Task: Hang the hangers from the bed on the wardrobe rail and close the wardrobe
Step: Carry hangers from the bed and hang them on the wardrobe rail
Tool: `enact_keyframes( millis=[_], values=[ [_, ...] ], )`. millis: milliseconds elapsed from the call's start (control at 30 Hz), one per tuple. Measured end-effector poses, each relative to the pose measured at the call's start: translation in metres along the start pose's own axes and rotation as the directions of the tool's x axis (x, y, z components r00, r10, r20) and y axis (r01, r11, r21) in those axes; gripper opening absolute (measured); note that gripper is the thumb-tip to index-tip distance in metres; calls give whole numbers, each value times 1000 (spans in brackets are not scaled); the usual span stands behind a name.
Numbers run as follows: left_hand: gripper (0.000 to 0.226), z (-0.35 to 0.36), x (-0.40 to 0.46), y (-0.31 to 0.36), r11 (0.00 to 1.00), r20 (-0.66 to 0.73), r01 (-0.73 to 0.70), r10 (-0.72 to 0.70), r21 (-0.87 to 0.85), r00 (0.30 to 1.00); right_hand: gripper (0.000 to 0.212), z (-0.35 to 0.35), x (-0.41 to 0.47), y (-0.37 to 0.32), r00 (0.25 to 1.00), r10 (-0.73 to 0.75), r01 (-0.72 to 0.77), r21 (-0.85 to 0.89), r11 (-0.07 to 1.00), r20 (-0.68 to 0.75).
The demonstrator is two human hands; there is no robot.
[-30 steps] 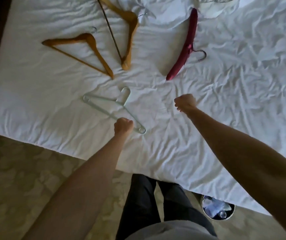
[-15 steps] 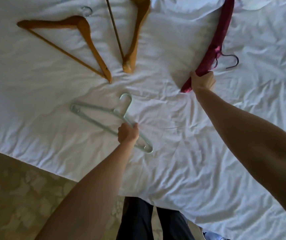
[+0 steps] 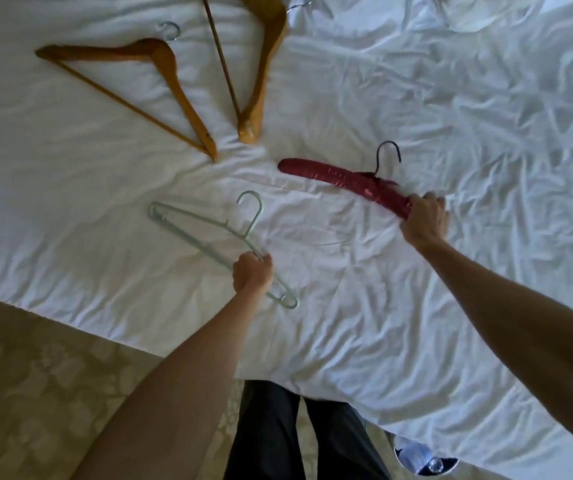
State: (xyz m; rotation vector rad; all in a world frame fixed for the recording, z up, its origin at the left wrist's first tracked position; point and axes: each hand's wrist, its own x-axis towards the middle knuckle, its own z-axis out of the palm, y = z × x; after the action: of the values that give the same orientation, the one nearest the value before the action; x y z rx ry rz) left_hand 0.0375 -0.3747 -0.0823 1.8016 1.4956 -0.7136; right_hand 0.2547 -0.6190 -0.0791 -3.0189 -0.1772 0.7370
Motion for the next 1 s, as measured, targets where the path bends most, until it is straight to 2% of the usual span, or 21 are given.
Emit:
enact_keyframes(
  millis=[67, 133, 167, 200, 233, 267, 300, 367, 400, 433, 533, 600, 700, 767, 833, 900, 1000],
  values=[
    [46, 2, 0, 0, 1000, -14, -11, 10, -2, 1000, 46, -12, 8, -10, 997, 3, -3, 5, 1000, -80],
    [46, 2, -3, 0, 1000, -15, -8, 7, -11, 1000, 53, -16, -2, -30, 982, 32, -12, 107, 994, -188],
    [46, 1, -6, 0, 1000, -14, -5, 5, -18, 1000, 50, -17, -14, -44, 977, 54, -17, 178, 984, -207],
    [45, 1, -7, 1, 1000, -11, -1, 1, -26, 1000, 42, -16, -27, -61, 977, 90, -34, 276, 961, -194],
    [45, 0, -7, 1, 999, -7, 6, -6, -33, 1000, 34, -11, -36, -80, 982, 149, -92, 393, 915, -118],
    [46, 1, -6, 1, 999, -6, 15, -16, -39, 1000, 31, -7, -42, -99, 977, 212, -188, 518, 835, 13],
    [46, 2, -3, 2, 999, -9, 25, -25, -44, 1000, 39, -3, -43, -119, 947, 268, -318, 619, 718, 175],
    [45, 7, 8, 3, 998, -25, 40, -42, -52, 999, 65, 7, -27, -152, 859, 292, -511, 750, 421, 421],
    [45, 9, 15, 4, 998, -35, 41, -43, -53, 998, 74, 12, -14, -167, 824, 274, -563, 776, 284, 497],
    [46, 11, 19, 5, 998, -43, 39, -41, -46, 998, 76, 18, -1, -177, 802, 262, -589, 783, 200, 537],
    [53, 19, 35, 4, 1000, -70, 2, -3, -17, 998, 69, 28, 29, -201, 762, 346, -599, 799, 52, 548],
    [53, 21, 40, 4, 999, -81, -22, 20, -26, 997, 65, 28, 33, -208, 736, 404, -599, 801, 14, 543],
    [47, 14, 31, 0, 995, -78, -66, 60, -79, 995, 35, 19, 9, -202, 725, 348, -635, 772, 4, 594],
    [40, 1, 14, -3, 985, -102, -93, 79, -142, 992, 42, 13, -15, -189, 710, 292, -665, 747, -25, 641],
    [36, -16, -9, -7, 968, -122, -92, 65, -234, 990, 42, 9, -47, -171, 686, 292, -697, 717, 1, 667],
    [42, -33, -34, -17, 945, -129, -82, 42, -316, 991, 29, -4, -93, -156, 673, 317, -710, 703, 27, 668],
    [43, -59, -77, -31, 905, -153, -128, 70, -406, 986, 18, -29, -167, -138, 721, 305, -685, 707, 177, 622]
  ],
)
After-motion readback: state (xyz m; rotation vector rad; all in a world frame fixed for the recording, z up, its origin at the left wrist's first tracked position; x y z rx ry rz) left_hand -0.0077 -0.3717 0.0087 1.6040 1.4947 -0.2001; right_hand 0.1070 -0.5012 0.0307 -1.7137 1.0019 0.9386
